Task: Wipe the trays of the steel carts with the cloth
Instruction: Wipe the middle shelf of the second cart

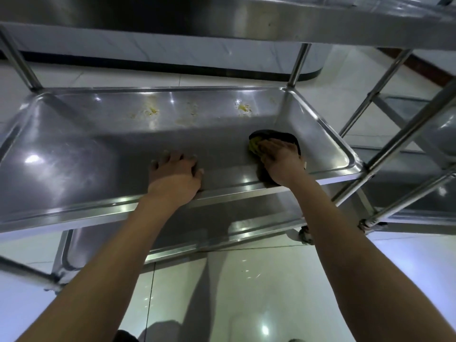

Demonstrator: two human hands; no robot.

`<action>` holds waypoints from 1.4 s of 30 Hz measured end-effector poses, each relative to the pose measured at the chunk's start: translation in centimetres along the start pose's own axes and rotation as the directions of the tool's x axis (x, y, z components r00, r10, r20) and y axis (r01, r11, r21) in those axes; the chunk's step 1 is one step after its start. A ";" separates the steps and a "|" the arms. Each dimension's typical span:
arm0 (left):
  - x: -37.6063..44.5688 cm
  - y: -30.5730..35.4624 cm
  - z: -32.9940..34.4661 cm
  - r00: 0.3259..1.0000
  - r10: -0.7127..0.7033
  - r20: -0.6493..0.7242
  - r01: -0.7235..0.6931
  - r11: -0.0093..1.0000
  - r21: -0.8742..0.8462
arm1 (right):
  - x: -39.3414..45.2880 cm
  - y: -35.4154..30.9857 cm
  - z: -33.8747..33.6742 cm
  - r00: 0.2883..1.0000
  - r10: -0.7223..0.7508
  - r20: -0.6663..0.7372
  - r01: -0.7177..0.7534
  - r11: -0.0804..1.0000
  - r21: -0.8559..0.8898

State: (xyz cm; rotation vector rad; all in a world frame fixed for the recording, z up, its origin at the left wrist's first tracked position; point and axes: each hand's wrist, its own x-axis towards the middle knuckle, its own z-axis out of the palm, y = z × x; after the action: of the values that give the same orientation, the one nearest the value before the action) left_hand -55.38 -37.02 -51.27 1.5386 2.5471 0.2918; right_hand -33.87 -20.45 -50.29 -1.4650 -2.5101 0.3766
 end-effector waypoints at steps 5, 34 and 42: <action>-0.4 0.2 -0.4 1.000 0.006 -0.014 -0.006 1.000 -0.026 | -2.9 -0.7 0.2 1.000 -0.005 -0.018 0.005 1.000 0.002; -11.8 -5.4 -9.3 0.989 -0.145 0.006 0.145 0.987 -0.063 | -10.1 -14.1 -0.4 0.926 -0.365 0.097 0.347 0.924 0.160; -22.9 -9.6 -18.2 0.926 -0.341 0.163 0.366 0.916 -0.163 | -16.8 -25.6 -5.7 0.845 -0.489 0.216 0.418 0.856 0.304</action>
State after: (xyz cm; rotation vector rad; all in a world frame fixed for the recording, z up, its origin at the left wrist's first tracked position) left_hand -57.23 -63.25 -35.29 0.9711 2.5435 0.3614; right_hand -44.94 -46.57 -37.50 -0.7197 -2.7969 0.8239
